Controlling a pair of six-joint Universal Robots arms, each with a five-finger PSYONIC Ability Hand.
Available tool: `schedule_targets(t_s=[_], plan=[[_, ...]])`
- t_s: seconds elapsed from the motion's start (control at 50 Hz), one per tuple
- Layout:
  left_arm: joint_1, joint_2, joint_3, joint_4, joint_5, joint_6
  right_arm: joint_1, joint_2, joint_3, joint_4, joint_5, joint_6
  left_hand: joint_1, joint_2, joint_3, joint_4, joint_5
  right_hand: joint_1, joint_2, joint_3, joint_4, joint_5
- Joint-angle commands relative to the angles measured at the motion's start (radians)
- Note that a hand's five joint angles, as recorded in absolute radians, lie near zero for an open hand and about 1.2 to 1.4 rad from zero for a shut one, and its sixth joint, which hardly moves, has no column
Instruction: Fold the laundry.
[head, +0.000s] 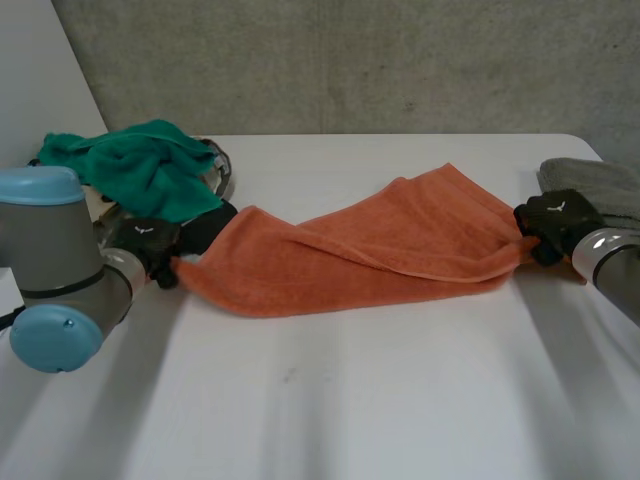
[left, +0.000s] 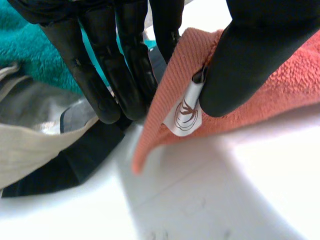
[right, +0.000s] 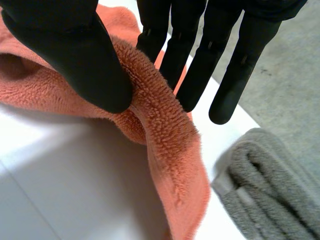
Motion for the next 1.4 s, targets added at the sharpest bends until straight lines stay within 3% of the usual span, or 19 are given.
schedule_targets(t_s=[0.02, 0.04, 0.1, 0.12, 0.32, 0.44, 0.56, 0.76, 0.78, 0.8, 0.82, 0.86, 0.96, 1.0, 1.12, 1.2, 1.32, 1.4], plan=[[0.035, 0.047, -0.029, -0.048, 0.013, 0.006, 0.019, 0.029, -0.005, -0.023, 0.012, -0.014, 0.011, 0.026, 0.028, 0.028, 0.033, 0.259, 0.228, 0.232, 0.232, 0.243], [0.038, 0.052, -0.034, -0.048, 0.019, 0.008, 0.021, 0.02, -0.002, -0.022, 0.012, -0.015, -0.08, -0.065, -0.063, -0.063, -0.058, 0.259, 0.228, 0.232, 0.232, 0.243], [0.044, 0.092, -0.054, -0.066, 0.053, 0.025, 0.053, -0.055, 0.0, -0.011, 0.017, -0.034, -0.824, -0.809, -0.807, -0.806, -0.802, 0.259, 0.228, 0.232, 0.232, 0.243], [0.042, 0.098, -0.055, -0.074, 0.062, 0.034, 0.059, -0.073, 0.001, -0.003, 0.018, -0.042, -0.911, -0.896, -0.894, -0.894, -0.889, 0.259, 0.228, 0.232, 0.232, 0.243], [0.039, 0.156, 0.106, -0.135, 0.086, 0.198, 0.177, -0.314, -0.029, 0.078, -0.008, -0.054, -0.927, -0.913, -0.91, -0.91, -0.906, 0.259, 0.228, 0.232, 0.232, 0.243], [-0.031, 0.003, 0.329, -0.127, 0.16, 0.171, 0.255, -0.434, -0.083, 0.069, -0.063, -0.017, -0.927, -0.913, -0.91, -0.91, -0.906, 0.259, 0.228, 0.232, 0.232, 0.243], [-0.137, -0.196, 0.547, -0.202, 0.278, 0.161, 0.327, -0.497, -0.158, 0.067, -0.123, 0.058, -0.927, -0.913, -0.91, -0.91, -0.906, 0.259, 0.228, 0.232, 0.232, 0.243], [-0.258, -0.431, 0.843, -0.394, 0.291, 0.125, 0.346, -0.548, -0.248, 0.063, -0.148, 0.116, -0.927, -0.913, -0.91, -0.91, -0.906, 0.259, 0.228, 0.232, 0.232, 0.243], [-0.261, -0.445, 0.862, -0.408, 0.284, 0.124, 0.343, -0.546, -0.255, 0.061, -0.149, 0.121, -0.854, -0.84, -0.837, -0.837, -0.833, 0.259, 0.228, 0.232, 0.232, 0.243], [-0.263, -0.457, 0.883, -0.419, 0.275, 0.124, 0.34, -0.543, -0.259, 0.061, -0.148, 0.124, -0.606, -0.591, -0.589, -0.589, -0.584, 0.259, 0.228, 0.232, 0.232, 0.243], [-0.263, -0.476, 0.928, -0.428, 0.252, 0.12, 0.331, -0.54, -0.267, 0.06, -0.144, 0.127, -0.17, -0.156, -0.154, -0.153, -0.149, 0.259, 0.228, 0.232, 0.232, 0.243], [-0.255, -0.493, 0.978, -0.422, 0.209, 0.112, 0.315, -0.531, -0.27, 0.058, -0.144, 0.13, 0.258, 0.272, 0.275, 0.275, 0.279, 0.259, 0.228, 0.232, 0.232, 0.243], [-0.217, -0.517, 1.15, -0.358, 0.024, 0.092, 0.263, -0.454, -0.292, 0.058, -0.109, 0.113, 0.295, 0.309, 0.311, 0.312, 0.316, 0.259, 0.228, 0.232, 0.232, 0.243], [-0.211, -0.513, 1.235, -0.307, -0.033, 0.094, 0.248, -0.404, -0.322, 0.056, -0.059, 0.095, 0.295, 0.309, 0.311, 0.312, 0.316, 0.259, 0.228, 0.232, 0.232, 0.243], [-0.211, -0.429, 1.382, -0.157, 0.054, 0.091, 0.228, -0.261, -0.451, 0.024, 0.082, 0.061, 0.295, 0.309, 0.311, 0.312, 0.316, 0.259, 0.228, 0.232, 0.232, 0.243], [-0.214, -0.344, 1.367, -0.063, 0.03, 0.088, 0.222, -0.18, -0.534, -0.084, 0.174, 0.061, 0.295, 0.309, 0.311, 0.312, 0.316, 0.259, 0.228, 0.232, 0.232, 0.243], [-0.206, -0.247, 1.185, 0.005, -0.053, 0.075, 0.214, -0.169, -0.487, -0.174, 0.188, 0.09, 0.295, 0.309, 0.311, 0.312, 0.316, 0.259, 0.228, 0.232, 0.232, 0.243], [-0.212, -0.201, 0.973, 0.008, -0.047, 0.062, 0.217, -0.17, -0.373, -0.158, 0.152, 0.121, 0.295, 0.309, 0.311, 0.312, 0.316, 0.259, 0.228, 0.232, 0.232, 0.243]])
